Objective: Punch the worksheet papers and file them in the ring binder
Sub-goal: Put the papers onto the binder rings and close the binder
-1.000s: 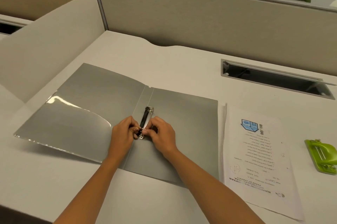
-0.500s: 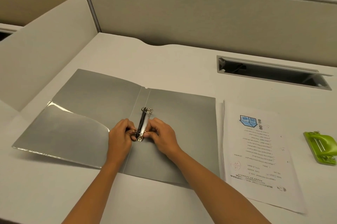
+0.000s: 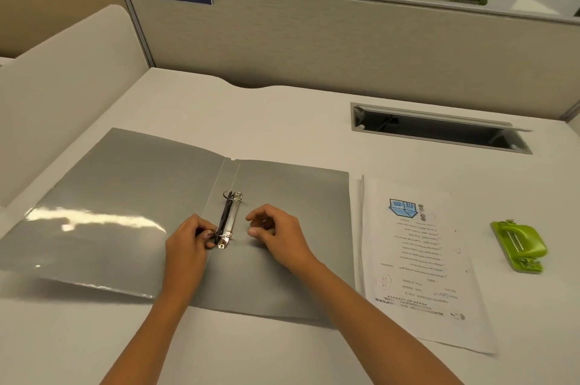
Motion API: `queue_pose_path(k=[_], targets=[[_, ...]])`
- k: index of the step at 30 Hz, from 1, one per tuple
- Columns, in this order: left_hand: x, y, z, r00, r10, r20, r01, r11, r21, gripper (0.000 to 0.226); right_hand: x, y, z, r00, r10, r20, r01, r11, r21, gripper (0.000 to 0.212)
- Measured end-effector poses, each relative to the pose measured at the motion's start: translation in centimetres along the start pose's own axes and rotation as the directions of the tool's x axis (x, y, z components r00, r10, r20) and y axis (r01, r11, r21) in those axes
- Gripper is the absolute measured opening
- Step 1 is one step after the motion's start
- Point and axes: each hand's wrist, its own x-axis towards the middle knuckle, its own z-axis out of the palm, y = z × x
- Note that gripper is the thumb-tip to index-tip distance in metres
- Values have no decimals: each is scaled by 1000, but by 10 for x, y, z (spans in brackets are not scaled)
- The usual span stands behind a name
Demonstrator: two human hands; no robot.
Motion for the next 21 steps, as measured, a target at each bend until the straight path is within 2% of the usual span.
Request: queue_pose_path(k=[3, 6, 8, 11, 14, 16, 18, 21], targets=[[-7, 8, 4, 997, -19, -76, 25, 996, 80, 24, -12, 5, -35, 960, 94, -263, -112, 992, -57, 14], [-16, 19, 11, 993, 49, -105, -29, 982, 189, 32, -31, 11, -83, 835, 135, -533, -202, 977, -69, 17], [-18, 30, 16, 989, 108, -99, -86, 975, 205, 37, -48, 18, -116, 719, 109, -687, -294, 943, -157, 18], [-17, 42, 26, 982, 183, -49, -170, 965, 200, 42, -78, 35, -164, 467, 117, -877, -570, 798, -197, 26], [-15, 53, 38, 972, 234, 9, -231, 952, 200, 54, -101, 49, -199, 276, 326, -904, -835, 548, -58, 40], [-16, 63, 47, 963, 265, 44, -268, 942, 200, 54, -111, 54, -212, 199, 489, -850, -925, 380, 2, 57], [-17, 72, 56, 949, 302, 93, -315, 930, 189, 52, -117, 59, -217, 180, 604, -777, -940, 338, 45, 65], [-18, 83, 66, 925, 337, 177, -364, 919, 153, 49, -118, 66, -220, 180, 677, -714, -934, 346, 93, 60]])
